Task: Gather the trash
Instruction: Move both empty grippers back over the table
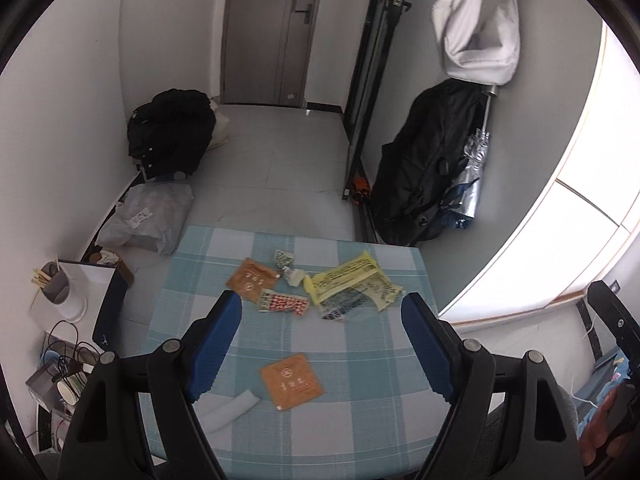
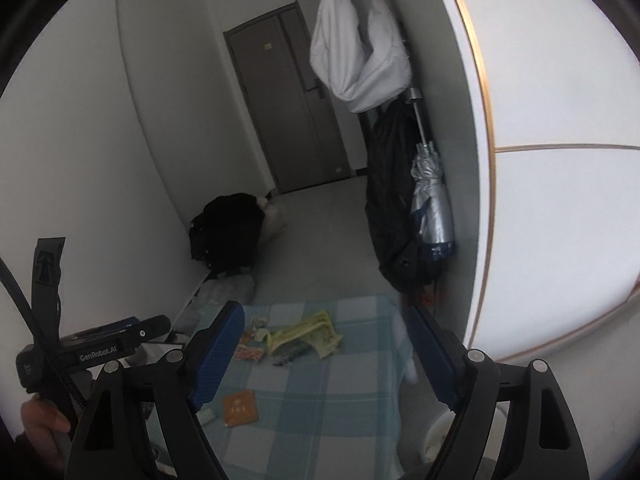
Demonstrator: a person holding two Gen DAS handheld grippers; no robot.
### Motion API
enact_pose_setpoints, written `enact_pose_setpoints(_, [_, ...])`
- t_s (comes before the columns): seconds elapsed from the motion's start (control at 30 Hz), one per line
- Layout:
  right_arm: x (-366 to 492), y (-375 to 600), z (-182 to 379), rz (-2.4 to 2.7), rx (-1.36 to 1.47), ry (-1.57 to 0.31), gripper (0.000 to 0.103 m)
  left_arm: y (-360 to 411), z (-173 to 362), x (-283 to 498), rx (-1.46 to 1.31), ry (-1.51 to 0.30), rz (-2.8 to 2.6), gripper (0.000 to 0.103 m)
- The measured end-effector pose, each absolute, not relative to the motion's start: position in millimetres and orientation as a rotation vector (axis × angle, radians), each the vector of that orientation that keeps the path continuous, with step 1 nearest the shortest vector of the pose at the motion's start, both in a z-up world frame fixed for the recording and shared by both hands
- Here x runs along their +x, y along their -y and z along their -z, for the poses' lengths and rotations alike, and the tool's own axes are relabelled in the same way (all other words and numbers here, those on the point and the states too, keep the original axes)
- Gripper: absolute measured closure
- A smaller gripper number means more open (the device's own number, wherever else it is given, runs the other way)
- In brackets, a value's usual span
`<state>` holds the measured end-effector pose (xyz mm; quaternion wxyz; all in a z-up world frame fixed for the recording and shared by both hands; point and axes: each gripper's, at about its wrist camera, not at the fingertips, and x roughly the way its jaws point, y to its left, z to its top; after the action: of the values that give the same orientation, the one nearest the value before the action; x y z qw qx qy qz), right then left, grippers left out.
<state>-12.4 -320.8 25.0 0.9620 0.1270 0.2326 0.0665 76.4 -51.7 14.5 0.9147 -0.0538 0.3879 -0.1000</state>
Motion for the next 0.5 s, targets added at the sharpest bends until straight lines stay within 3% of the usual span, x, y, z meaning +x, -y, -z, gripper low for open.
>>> enact_pose_setpoints(0.5, [20, 218, 31, -0.274, 0.142, -0.608, 0.016, -45, 31, 74, -0.192, -0.793, 0.065, 0.018])
